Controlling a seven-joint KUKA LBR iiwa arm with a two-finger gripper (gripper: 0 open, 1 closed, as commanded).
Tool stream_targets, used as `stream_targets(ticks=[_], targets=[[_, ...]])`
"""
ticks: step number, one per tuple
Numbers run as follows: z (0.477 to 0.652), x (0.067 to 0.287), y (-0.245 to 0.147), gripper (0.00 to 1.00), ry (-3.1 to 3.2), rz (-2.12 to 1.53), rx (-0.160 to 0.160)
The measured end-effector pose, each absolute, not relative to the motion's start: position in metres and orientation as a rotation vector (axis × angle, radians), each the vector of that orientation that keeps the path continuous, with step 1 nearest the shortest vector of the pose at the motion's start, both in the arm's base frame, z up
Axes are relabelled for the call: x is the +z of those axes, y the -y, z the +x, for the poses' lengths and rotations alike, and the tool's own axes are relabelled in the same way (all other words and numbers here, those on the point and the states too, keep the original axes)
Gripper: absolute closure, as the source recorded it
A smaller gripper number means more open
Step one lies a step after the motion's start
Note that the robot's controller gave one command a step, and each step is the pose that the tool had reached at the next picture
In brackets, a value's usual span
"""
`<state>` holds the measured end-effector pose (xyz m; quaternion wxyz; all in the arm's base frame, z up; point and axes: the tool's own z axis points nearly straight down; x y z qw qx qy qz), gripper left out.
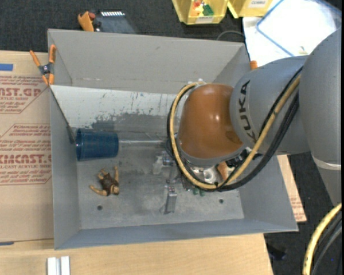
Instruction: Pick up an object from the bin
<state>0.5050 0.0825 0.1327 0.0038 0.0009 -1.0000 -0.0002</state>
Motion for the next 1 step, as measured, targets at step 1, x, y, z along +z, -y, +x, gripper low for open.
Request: stream_targets(ticks=[1], targets=[[0.5071,0.1368,-0.0822,0.00,3.142,0.000,-0.002]])
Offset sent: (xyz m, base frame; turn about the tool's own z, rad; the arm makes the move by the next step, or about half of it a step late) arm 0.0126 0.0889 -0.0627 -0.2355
